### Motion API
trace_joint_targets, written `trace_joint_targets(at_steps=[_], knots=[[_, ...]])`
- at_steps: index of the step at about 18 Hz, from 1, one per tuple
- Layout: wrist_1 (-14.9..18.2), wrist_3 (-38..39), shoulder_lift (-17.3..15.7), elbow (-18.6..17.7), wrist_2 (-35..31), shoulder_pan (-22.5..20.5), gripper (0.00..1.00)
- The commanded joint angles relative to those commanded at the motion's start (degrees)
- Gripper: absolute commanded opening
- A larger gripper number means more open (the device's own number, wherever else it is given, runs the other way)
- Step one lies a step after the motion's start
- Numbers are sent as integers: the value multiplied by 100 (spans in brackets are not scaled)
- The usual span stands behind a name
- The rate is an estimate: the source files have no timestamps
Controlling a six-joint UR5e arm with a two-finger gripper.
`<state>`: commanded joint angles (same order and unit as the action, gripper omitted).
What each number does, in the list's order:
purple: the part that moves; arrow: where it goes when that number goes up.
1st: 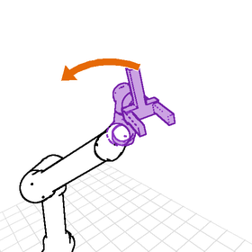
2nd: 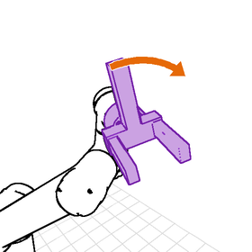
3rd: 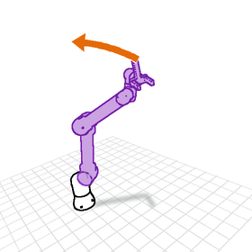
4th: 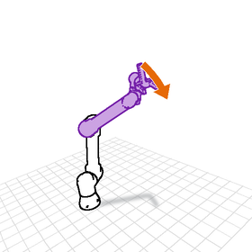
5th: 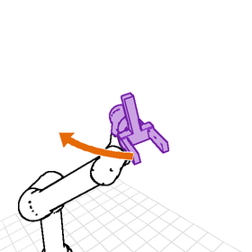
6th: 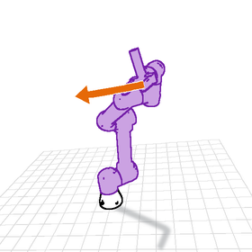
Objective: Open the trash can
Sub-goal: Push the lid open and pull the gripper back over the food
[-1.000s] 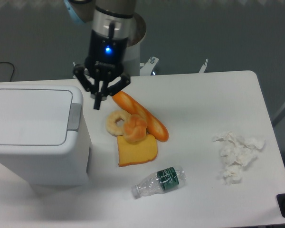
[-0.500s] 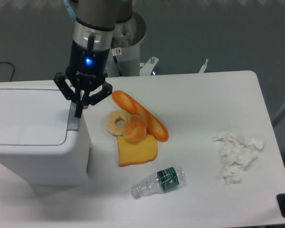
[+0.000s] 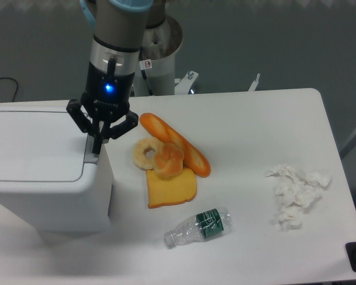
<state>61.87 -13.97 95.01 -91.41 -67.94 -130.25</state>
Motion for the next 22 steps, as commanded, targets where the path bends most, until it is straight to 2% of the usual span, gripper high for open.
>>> trace_joint_targets(at_steps=[4,8,10,11,13,15,16,17,21,22], knots=[[0,0,0,26,0,0,3],[0,-17,-44,237,0,-17,3],[0,-70,0,342,0,-87,8],[-9,-79,9,386,0,-192,16],[-9,-175,26,404,9,-447,41],[-9,-351,131,404,0,-684,52],[-9,-360,184,404,-9,-807,68],[-44,-360,228,404,-9,-939,100],[-17,-387,535,290,-70,-1370,100],[-18,-491,632,290,-401,-1467,100]])
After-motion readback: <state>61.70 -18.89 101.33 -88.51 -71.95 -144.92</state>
